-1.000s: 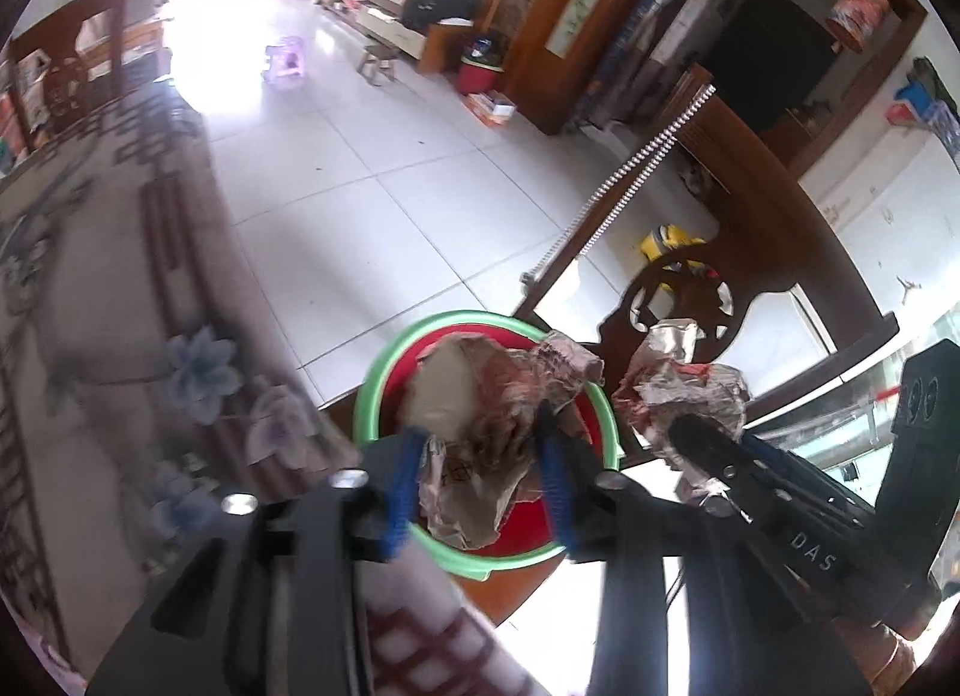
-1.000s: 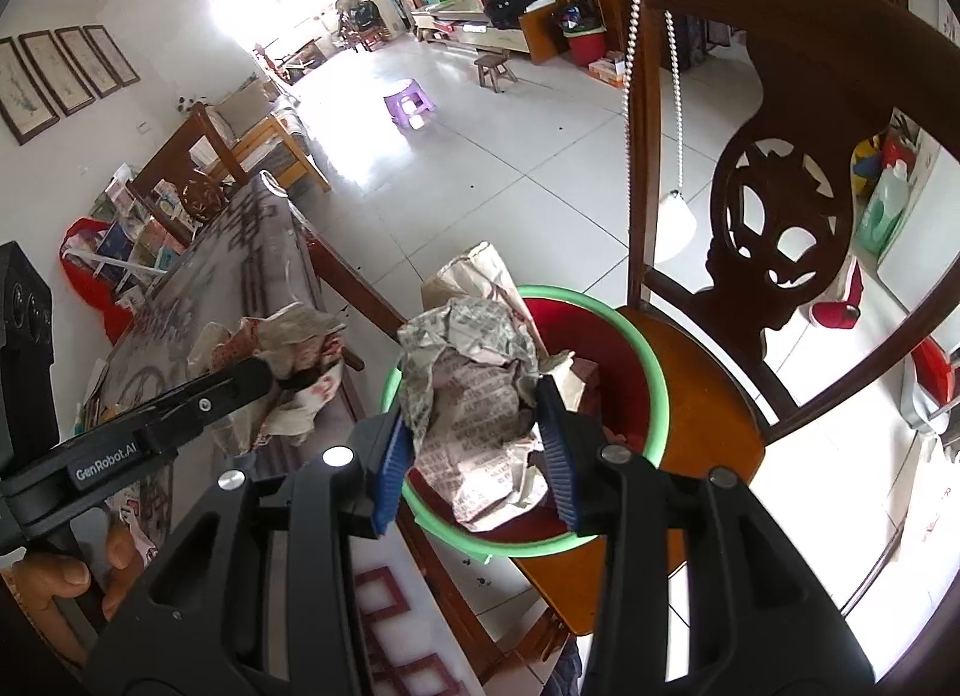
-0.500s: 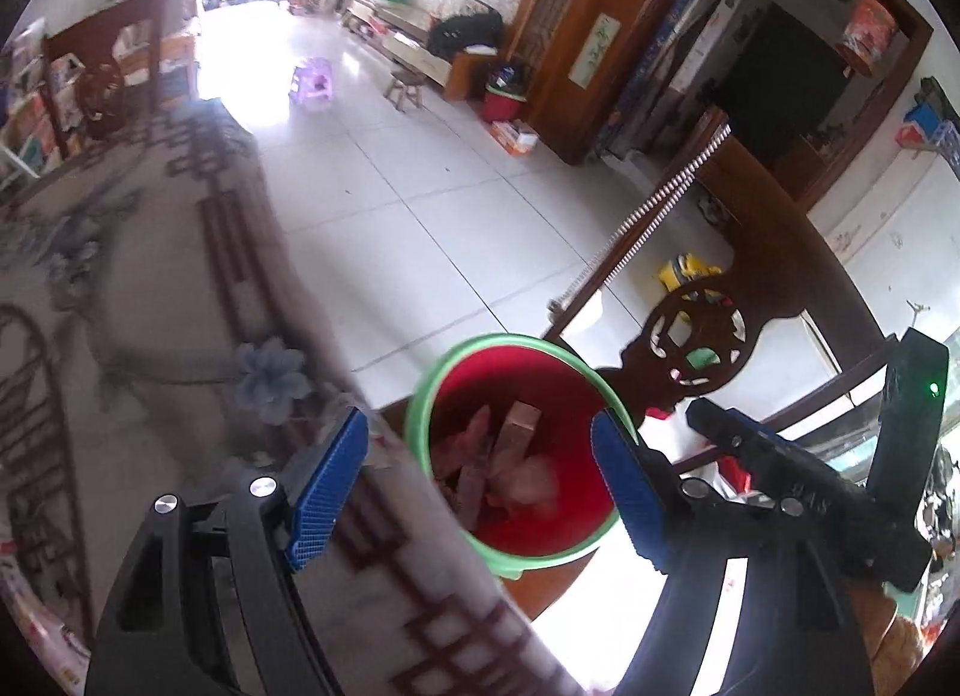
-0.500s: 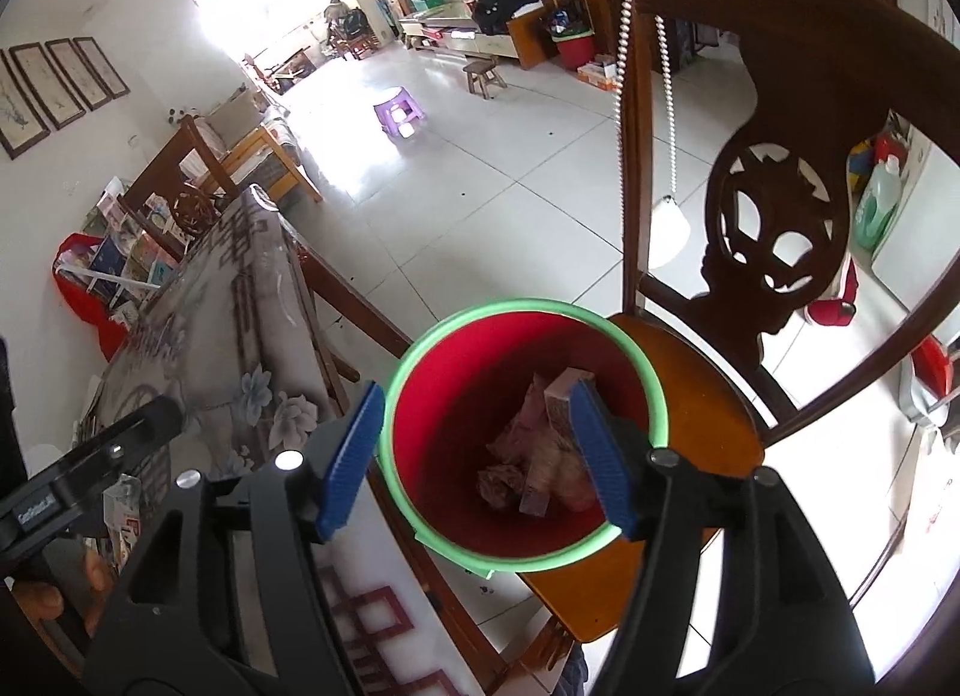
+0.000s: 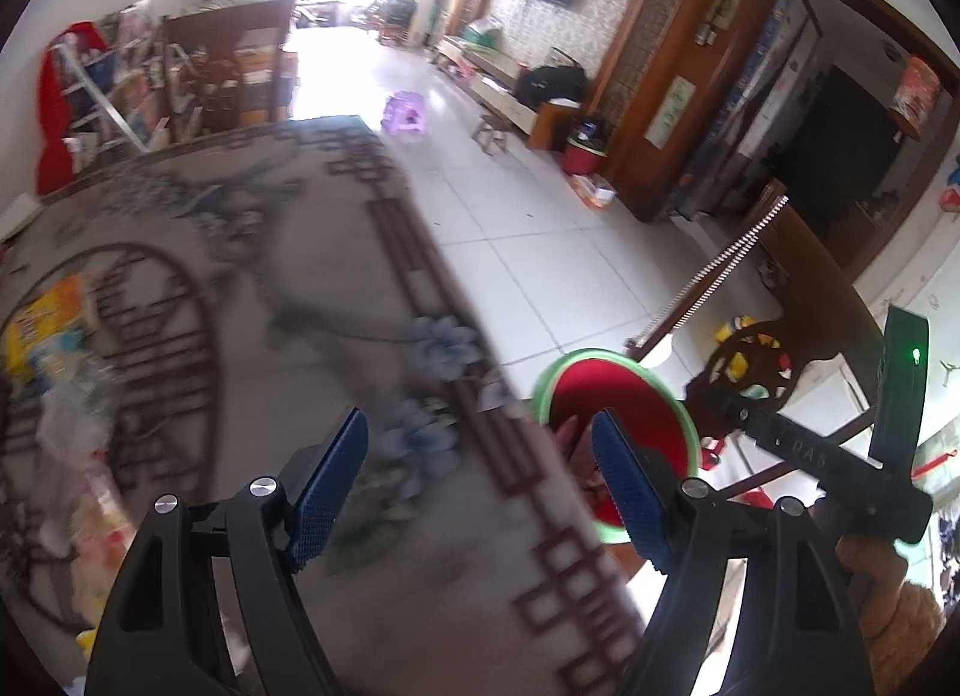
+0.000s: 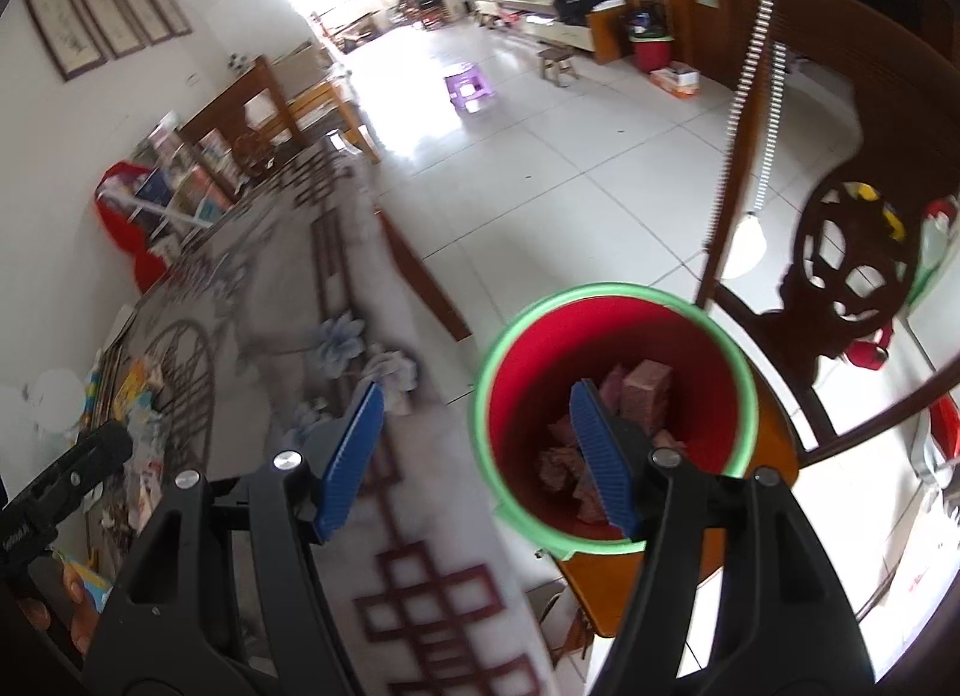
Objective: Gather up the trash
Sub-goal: 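Move both tools back over the trash on the table, then grasp the orange snack bag with the left tool while the right tool grasps crumpled white paper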
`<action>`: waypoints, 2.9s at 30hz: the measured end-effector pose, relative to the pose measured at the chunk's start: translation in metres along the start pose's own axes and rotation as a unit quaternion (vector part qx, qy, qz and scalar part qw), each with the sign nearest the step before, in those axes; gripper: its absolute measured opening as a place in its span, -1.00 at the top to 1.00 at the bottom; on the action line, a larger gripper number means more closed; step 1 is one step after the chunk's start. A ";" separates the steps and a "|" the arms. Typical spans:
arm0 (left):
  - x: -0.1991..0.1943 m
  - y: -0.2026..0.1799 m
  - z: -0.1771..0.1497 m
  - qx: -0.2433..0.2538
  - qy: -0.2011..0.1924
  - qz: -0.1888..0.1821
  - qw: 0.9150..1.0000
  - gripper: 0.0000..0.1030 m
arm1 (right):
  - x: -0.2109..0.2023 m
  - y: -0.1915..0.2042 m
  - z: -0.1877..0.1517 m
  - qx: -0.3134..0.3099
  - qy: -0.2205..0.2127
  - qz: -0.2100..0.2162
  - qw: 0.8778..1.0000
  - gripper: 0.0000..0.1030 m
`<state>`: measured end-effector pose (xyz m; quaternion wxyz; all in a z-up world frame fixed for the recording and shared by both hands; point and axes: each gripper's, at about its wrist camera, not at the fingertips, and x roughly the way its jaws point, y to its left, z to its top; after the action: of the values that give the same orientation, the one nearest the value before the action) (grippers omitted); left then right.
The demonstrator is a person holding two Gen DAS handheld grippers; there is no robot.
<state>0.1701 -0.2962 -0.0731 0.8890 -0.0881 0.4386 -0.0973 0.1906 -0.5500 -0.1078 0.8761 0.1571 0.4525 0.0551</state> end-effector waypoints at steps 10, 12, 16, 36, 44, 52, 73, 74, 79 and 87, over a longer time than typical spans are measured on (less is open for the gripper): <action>-0.073 0.101 -0.062 -0.066 -0.007 0.083 0.994 -0.50 | 0.023 0.092 -0.018 -0.083 0.036 0.053 0.995 -0.27; -0.090 0.128 -0.077 -0.092 -0.013 0.101 0.991 -0.51 | 0.025 0.117 -0.028 -0.102 0.043 0.063 0.992 -0.27; -0.118 0.180 -0.107 -0.125 -0.020 0.095 0.987 -0.51 | 0.020 0.157 -0.052 -0.134 0.050 0.070 0.987 -0.27; -0.069 0.234 -0.193 -0.094 0.133 -0.012 0.987 -0.64 | 0.000 0.239 -0.151 -0.120 0.067 0.041 0.990 -0.32; -0.068 0.246 -0.200 -0.091 0.148 -0.031 0.984 -0.61 | -0.002 0.274 -0.169 -0.147 0.097 0.104 0.979 -0.32; -0.068 0.250 -0.197 -0.085 0.148 -0.041 0.985 -0.61 | 0.031 0.304 -0.210 -0.134 0.212 0.191 0.949 -0.32; -0.066 0.260 -0.194 -0.138 0.132 -0.032 0.981 0.02 | 0.004 0.292 -0.171 -0.109 0.105 0.195 0.969 0.35; -0.071 0.259 -0.191 -0.135 0.119 -0.027 0.983 0.02 | 0.003 0.291 -0.170 -0.109 0.102 0.193 0.970 0.35; -0.096 0.256 -0.166 -0.119 0.056 -0.008 0.991 0.02 | -0.003 0.291 -0.161 -0.121 0.079 0.189 0.971 0.35; -0.125 0.242 -0.109 -0.103 -0.029 0.002 0.994 0.02 | -0.029 0.297 -0.137 -0.156 0.013 0.169 0.973 0.35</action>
<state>0.0316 -0.0391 -0.1014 0.8877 -0.1810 0.4207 -0.0475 0.0756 -0.2451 -0.0628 0.8620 0.0920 0.4163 0.2743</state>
